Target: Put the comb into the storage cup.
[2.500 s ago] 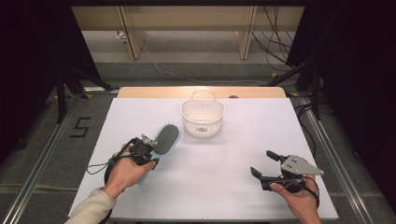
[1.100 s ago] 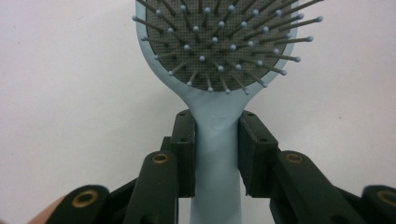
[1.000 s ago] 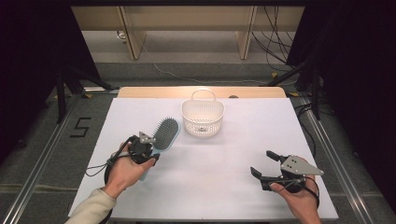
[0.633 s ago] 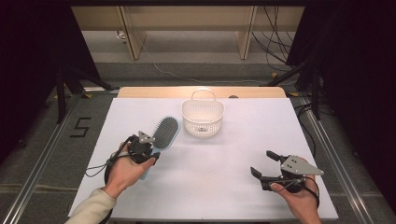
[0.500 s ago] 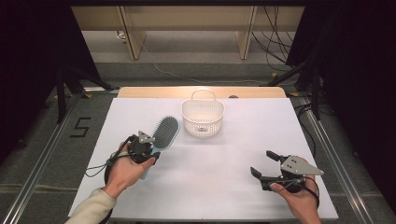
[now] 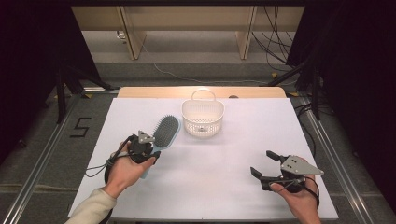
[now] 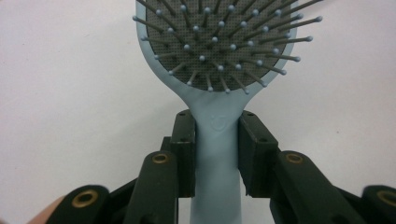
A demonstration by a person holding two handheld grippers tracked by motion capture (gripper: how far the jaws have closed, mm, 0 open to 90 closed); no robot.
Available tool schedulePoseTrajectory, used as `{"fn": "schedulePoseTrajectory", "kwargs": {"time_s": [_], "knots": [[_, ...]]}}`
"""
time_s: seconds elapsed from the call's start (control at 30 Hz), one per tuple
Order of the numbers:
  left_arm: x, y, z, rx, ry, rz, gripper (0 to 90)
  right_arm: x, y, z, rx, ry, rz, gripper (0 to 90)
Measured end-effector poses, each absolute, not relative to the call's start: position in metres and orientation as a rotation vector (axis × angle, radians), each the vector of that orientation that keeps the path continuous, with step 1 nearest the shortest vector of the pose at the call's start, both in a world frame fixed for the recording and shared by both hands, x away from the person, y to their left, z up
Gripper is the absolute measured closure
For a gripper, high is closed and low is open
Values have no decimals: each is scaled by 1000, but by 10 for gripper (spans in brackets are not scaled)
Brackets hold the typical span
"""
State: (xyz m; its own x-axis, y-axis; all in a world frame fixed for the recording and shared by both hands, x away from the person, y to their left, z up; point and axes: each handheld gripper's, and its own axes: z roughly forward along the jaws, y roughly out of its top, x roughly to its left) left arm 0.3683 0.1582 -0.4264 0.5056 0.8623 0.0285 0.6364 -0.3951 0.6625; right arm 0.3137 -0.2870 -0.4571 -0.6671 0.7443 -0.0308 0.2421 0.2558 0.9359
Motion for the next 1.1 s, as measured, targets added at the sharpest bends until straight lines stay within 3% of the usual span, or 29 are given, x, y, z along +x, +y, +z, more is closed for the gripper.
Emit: {"fn": "schedulePoseTrajectory", "kwargs": {"time_s": [1.1], "knots": [[369,159,-424,2112,1208,546,700,314,-287,-457,889,2058,1406,161]]}}
